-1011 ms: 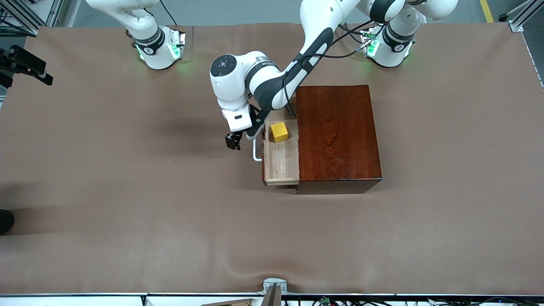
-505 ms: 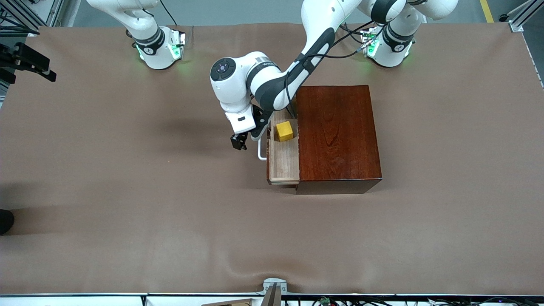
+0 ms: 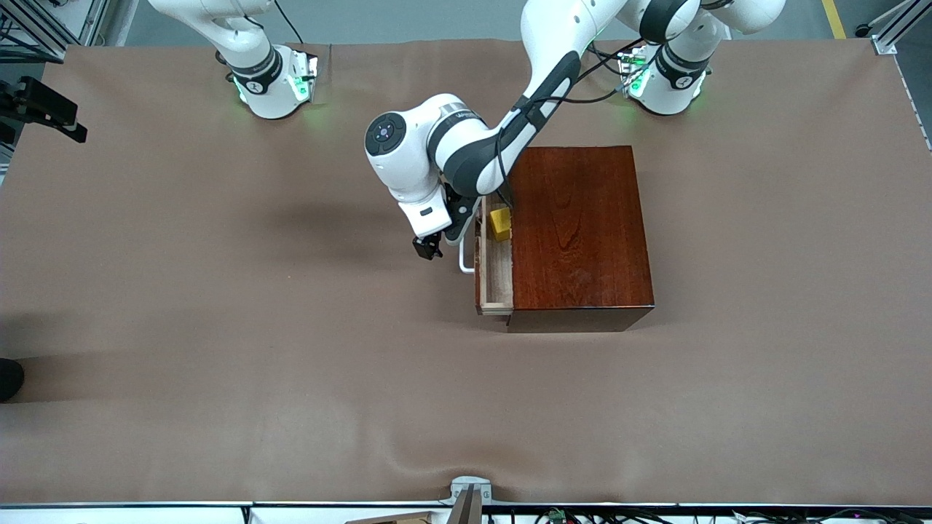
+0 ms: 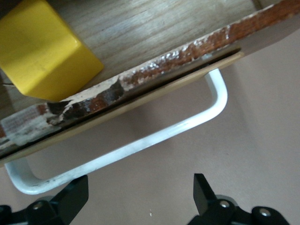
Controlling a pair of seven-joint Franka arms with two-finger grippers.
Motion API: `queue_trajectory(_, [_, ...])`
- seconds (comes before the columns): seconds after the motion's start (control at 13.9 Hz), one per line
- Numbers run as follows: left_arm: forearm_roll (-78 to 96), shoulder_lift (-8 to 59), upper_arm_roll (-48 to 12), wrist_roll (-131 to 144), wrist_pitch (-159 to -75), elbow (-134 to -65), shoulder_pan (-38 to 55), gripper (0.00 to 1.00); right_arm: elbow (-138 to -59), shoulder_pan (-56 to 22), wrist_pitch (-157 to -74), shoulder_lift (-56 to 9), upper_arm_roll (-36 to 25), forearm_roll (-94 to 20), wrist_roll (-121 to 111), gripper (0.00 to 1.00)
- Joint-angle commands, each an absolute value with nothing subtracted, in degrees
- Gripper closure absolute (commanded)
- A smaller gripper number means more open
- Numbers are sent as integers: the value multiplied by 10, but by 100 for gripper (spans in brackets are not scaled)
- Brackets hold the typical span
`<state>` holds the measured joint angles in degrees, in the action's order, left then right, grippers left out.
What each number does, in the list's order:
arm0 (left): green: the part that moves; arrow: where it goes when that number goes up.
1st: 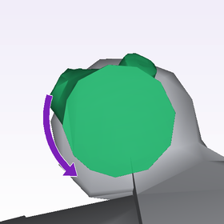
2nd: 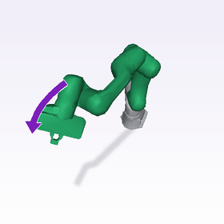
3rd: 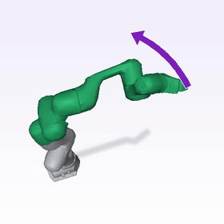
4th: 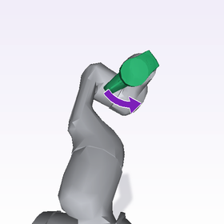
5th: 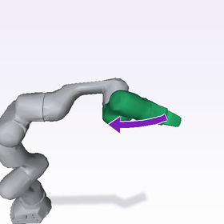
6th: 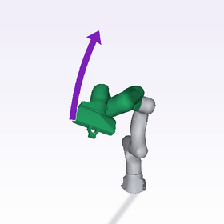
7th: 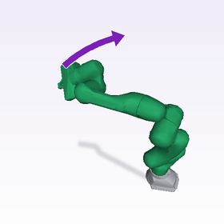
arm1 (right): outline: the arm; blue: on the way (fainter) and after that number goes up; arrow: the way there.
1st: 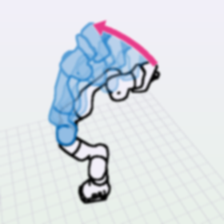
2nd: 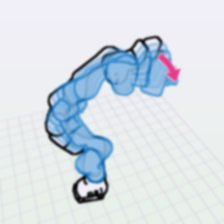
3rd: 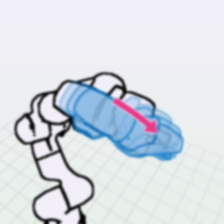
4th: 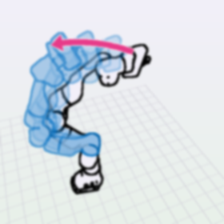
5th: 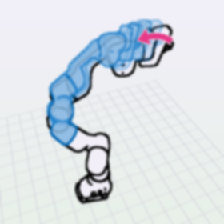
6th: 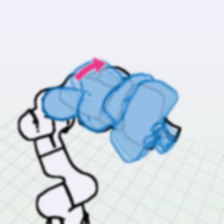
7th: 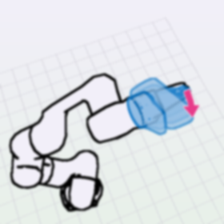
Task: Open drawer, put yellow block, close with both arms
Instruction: 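Push the drawer shut into the box with the left gripper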
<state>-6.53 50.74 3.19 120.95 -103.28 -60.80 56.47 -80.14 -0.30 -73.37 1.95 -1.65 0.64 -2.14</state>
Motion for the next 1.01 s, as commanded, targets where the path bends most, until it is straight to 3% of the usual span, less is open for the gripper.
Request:
queue_trajectory(0.0, [-76,500,34,1208,-963,-619,563,0,-818,6,-732,22,-8,12,-21,0])
queue_trajectory(0.94, [-77,492,34,1204,-923,-642,527,0,-845,7,-780,21,-9,12,-21,0])
